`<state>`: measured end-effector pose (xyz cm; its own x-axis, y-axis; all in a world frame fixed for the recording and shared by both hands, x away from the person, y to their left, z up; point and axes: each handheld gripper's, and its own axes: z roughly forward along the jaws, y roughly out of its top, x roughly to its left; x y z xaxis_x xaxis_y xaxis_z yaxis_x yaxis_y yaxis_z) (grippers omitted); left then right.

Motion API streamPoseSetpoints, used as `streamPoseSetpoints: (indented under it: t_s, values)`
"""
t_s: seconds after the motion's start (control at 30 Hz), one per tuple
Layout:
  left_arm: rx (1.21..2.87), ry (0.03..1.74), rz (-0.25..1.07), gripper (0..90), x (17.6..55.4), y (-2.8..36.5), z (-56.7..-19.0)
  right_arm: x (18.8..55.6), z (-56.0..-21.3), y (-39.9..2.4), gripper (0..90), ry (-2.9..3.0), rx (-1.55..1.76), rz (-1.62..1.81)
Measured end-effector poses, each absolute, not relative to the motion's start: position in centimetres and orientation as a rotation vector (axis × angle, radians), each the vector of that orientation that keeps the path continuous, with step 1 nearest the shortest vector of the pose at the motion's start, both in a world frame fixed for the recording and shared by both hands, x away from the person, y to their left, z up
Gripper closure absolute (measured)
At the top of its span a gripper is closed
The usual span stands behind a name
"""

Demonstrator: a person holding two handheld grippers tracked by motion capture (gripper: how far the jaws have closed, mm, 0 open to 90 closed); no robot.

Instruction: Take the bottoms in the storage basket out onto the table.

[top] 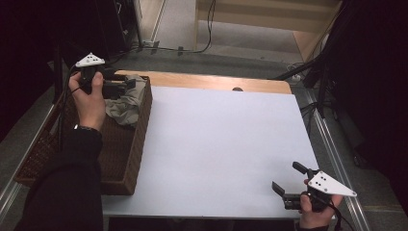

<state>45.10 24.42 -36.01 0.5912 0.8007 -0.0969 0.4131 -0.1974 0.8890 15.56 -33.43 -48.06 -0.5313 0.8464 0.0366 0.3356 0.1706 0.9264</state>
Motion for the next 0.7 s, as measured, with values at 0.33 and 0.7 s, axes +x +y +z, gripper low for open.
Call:
streamPoseSetpoints:
  t_s: [0.33,0.7]
  values:
    - [1.904,1.141,0.396,0.0,47.7,24.0,-41.0,15.8,-48.5,-33.3,0.0,1.967,1.122,1.328]
    - [2.037,1.259,0.359,0.0,48.8,23.0,-44.7,16.0,-48.8,-33.2,0.0,1.980,1.135,1.321]
